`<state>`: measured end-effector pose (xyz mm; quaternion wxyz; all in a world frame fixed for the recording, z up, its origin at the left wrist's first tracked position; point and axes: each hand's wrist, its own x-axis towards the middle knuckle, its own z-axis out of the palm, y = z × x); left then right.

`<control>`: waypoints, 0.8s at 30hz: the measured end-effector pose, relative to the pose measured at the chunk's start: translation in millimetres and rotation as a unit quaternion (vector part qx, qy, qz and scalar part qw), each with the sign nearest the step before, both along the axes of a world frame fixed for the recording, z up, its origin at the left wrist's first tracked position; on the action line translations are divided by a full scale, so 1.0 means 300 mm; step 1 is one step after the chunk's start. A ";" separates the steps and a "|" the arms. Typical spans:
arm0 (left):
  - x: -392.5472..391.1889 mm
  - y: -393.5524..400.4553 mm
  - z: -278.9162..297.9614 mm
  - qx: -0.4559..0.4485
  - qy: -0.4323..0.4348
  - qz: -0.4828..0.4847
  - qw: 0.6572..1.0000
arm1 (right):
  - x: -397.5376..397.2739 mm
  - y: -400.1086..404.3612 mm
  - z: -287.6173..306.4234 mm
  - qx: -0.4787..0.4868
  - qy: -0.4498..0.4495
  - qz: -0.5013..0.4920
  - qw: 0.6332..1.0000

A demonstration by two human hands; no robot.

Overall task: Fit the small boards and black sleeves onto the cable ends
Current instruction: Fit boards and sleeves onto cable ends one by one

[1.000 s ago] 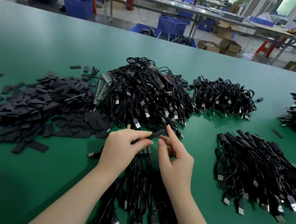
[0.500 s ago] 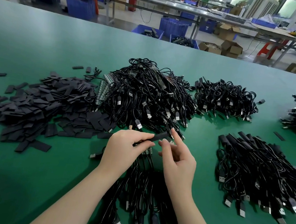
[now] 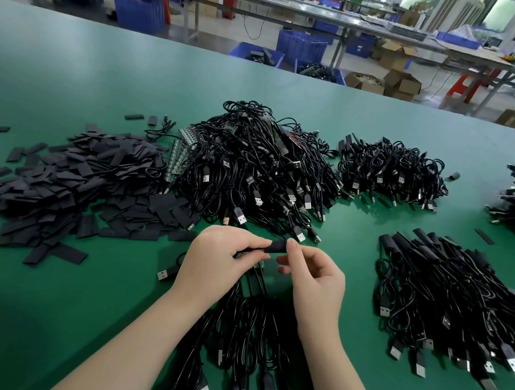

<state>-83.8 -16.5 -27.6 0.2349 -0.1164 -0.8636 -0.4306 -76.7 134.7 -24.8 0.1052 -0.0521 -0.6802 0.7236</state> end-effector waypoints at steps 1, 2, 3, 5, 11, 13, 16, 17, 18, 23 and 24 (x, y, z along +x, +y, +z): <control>0.000 0.000 0.000 0.000 0.000 0.000 1.000 | 0.000 0.000 -0.001 0.001 0.000 0.000 1.000; 0.000 0.001 0.001 0.002 0.000 0.002 1.000 | -0.001 -0.002 -0.002 -0.001 -0.001 -0.001 1.000; 0.000 0.002 0.001 0.007 -0.002 0.005 1.000 | -0.001 -0.004 -0.004 -0.005 -0.001 -0.004 1.000; -0.001 0.002 0.000 0.024 -0.013 0.012 1.000 | 0.001 -0.011 -0.009 -0.007 0.000 -0.010 1.000; -0.004 -0.002 0.000 0.041 -0.029 0.009 0.999 | 0.003 -0.015 -0.021 0.030 0.001 0.007 1.000; -0.004 0.001 0.000 0.037 -0.031 0.002 0.999 | 0.000 -0.016 -0.020 0.029 -0.011 0.020 0.999; -0.002 0.000 0.000 0.026 -0.032 -0.012 0.999 | -0.006 -0.013 -0.018 0.015 -0.015 0.030 0.999; -0.004 -0.002 0.000 0.021 -0.037 -0.016 0.999 | -0.008 -0.010 -0.018 0.003 -0.015 0.027 1.000; -0.006 -0.006 -0.002 0.015 -0.046 -0.019 0.999 | -0.010 -0.006 -0.016 -0.015 -0.016 0.020 1.000; -0.020 -0.031 -0.004 -0.052 -0.067 -0.016 0.996 | -0.023 0.023 -0.007 -0.091 -0.041 -0.018 0.995; -0.021 -0.034 -0.002 -0.065 -0.063 -0.016 0.996 | -0.026 0.027 -0.006 -0.107 -0.050 -0.024 0.993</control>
